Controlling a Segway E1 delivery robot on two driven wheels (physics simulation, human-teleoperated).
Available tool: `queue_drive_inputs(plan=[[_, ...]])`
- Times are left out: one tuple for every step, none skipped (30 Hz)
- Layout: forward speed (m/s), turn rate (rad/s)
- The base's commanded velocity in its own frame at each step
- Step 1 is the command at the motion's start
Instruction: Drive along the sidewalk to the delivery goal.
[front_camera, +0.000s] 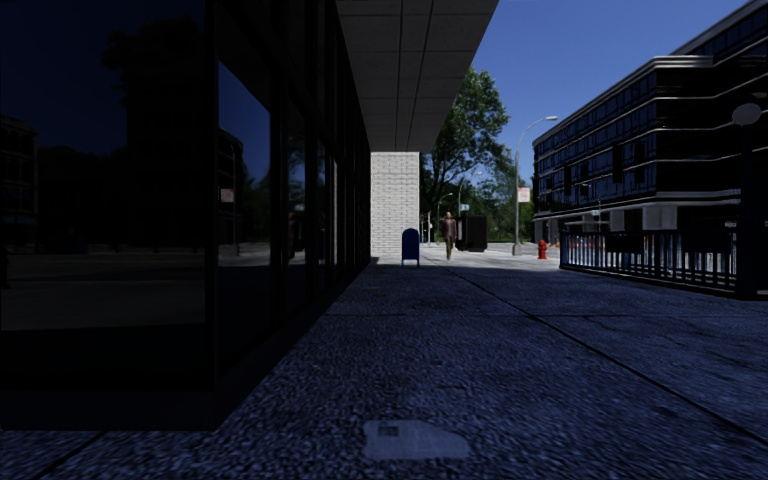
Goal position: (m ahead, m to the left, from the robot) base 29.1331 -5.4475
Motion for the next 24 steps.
queue_drive_inputs(plan=[[1.72, 0.00], [1.72, 0.00], [1.69, 0.00], [1.64, 0.00], [1.59, 0.00], [1.59, 0.00], [1.57, 0.00], [1.55, 0.00], [1.53, 0.00], [1.53, 0.00], [1.52, 0.00], [1.51, 0.00], [1.51, 0.00], [1.50, 0.00], [1.50, 0.00], [1.49, 0.00], [1.49, 0.00], [1.49, 0.00], [1.49, 0.00], [1.49, 0.00], [1.49, 0.00], [1.49, 0.00], [1.49, 0.00], [1.49, 0.00]])
